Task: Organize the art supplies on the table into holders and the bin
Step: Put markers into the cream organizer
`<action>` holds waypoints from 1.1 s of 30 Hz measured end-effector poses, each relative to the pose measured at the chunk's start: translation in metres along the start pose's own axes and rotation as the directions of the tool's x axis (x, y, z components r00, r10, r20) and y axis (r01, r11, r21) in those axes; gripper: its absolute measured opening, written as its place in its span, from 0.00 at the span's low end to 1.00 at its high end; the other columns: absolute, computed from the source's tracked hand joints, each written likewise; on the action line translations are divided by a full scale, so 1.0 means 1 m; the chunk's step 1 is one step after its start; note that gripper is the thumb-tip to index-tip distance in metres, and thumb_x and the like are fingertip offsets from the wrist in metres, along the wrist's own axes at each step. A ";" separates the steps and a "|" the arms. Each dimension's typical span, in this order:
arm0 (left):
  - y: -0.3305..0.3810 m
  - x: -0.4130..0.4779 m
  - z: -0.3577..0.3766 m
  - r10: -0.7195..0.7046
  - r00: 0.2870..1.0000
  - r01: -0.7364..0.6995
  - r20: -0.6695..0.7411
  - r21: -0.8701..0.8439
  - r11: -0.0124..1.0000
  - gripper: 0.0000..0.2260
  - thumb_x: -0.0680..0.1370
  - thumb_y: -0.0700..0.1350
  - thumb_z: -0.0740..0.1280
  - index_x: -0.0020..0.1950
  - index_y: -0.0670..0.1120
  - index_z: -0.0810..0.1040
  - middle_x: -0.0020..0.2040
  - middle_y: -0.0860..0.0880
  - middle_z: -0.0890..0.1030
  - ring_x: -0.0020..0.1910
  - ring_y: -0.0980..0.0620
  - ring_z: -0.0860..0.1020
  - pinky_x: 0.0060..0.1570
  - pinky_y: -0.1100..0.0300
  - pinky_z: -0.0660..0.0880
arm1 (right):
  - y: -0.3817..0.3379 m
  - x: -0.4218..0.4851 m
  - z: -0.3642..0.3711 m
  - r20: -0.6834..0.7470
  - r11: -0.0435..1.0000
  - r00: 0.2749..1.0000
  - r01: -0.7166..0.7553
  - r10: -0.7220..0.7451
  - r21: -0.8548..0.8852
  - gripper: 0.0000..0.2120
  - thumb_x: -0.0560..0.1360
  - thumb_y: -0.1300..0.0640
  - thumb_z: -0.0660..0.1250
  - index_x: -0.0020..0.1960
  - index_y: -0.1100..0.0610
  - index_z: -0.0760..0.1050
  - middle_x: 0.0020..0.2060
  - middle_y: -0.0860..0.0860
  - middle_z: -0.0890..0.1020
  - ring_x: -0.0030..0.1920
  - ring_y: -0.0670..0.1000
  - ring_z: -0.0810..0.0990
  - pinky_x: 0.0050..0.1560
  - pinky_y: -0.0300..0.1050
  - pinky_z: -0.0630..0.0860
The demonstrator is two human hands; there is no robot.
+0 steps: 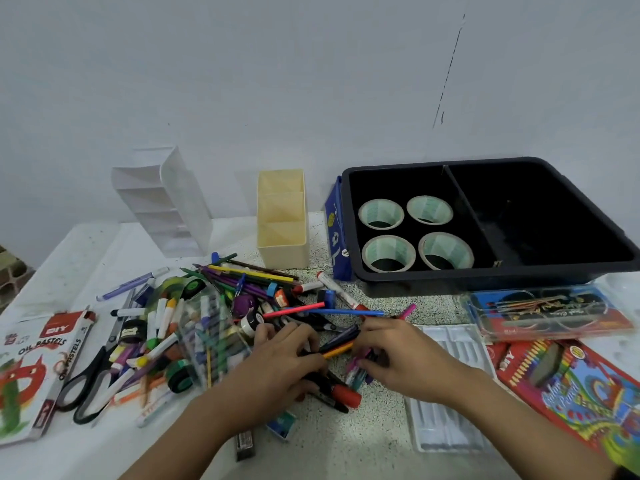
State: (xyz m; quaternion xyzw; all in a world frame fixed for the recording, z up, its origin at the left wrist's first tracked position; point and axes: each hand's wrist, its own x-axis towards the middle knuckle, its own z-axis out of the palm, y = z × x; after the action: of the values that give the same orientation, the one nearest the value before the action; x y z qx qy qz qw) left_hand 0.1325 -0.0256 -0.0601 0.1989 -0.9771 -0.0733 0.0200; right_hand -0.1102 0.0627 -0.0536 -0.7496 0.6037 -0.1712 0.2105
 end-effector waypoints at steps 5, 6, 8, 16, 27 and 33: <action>-0.002 0.001 -0.016 -0.027 1.000 0.029 0.010 -0.310 0.950 0.10 0.82 0.61 0.57 0.61 0.62 0.71 0.64 0.66 0.67 0.66 0.61 0.64 0.66 0.51 0.58 | 0.009 0.002 0.000 -0.033 0.999 0.999 -0.041 0.042 0.026 0.04 0.74 0.57 0.72 0.49 0.51 0.82 0.44 0.44 0.77 0.41 0.43 0.76 0.42 0.43 0.76; -0.001 -0.001 -0.020 -0.042 0.999 0.037 -0.003 -0.385 0.922 0.09 0.83 0.60 0.58 0.61 0.62 0.72 0.63 0.67 0.68 0.66 0.61 0.64 0.67 0.52 0.57 | 0.010 0.002 0.000 -0.038 0.999 0.998 -0.043 0.044 0.024 0.04 0.74 0.57 0.72 0.49 0.51 0.82 0.43 0.44 0.77 0.41 0.43 0.76 0.42 0.43 0.75; 0.001 -0.004 -0.021 -0.111 0.994 0.091 -0.008 -0.520 0.849 0.08 0.82 0.57 0.61 0.60 0.62 0.73 0.60 0.68 0.71 0.64 0.63 0.66 0.66 0.54 0.61 | 0.009 0.003 0.001 -0.040 0.999 0.998 -0.047 0.047 0.004 0.05 0.74 0.57 0.71 0.49 0.50 0.82 0.44 0.43 0.77 0.41 0.42 0.76 0.42 0.43 0.76; -0.003 0.001 -0.043 -0.566 0.800 -0.014 -0.200 -0.949 0.316 0.10 0.81 0.43 0.61 0.61 0.44 0.74 0.57 0.48 0.84 0.58 0.49 0.82 0.61 0.50 0.77 | -0.004 0.024 -0.011 -0.037 0.996 0.997 -0.069 0.071 0.050 0.05 0.77 0.54 0.71 0.52 0.48 0.81 0.44 0.42 0.79 0.42 0.41 0.78 0.43 0.40 0.77; -0.100 0.058 -0.098 -0.746 0.550 -0.023 -0.376 -0.899 0.437 0.07 0.83 0.43 0.64 0.61 0.49 0.72 0.56 0.49 0.84 0.54 0.52 0.83 0.58 0.49 0.78 | -0.030 0.062 -0.023 -0.108 0.993 0.988 -0.104 0.110 0.064 0.09 0.80 0.55 0.66 0.59 0.50 0.77 0.47 0.45 0.77 0.46 0.44 0.78 0.48 0.45 0.78; -0.135 0.097 -0.099 -0.594 0.647 0.132 -0.478 -0.696 0.705 0.06 0.82 0.42 0.64 0.58 0.48 0.70 0.50 0.58 0.81 0.50 0.66 0.79 0.48 0.66 0.77 | -0.045 0.081 0.003 -0.025 0.917 0.962 -0.267 0.272 -0.297 0.31 0.77 0.65 0.61 0.78 0.59 0.57 0.64 0.57 0.72 0.62 0.58 0.73 0.58 0.50 0.75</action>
State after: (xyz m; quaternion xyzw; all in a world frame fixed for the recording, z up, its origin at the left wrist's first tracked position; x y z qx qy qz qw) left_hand 0.1015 -0.1998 0.0180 0.3979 -0.7571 -0.3062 0.4180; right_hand -0.0539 -0.0082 -0.0320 -0.6837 0.7183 -0.0416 0.1217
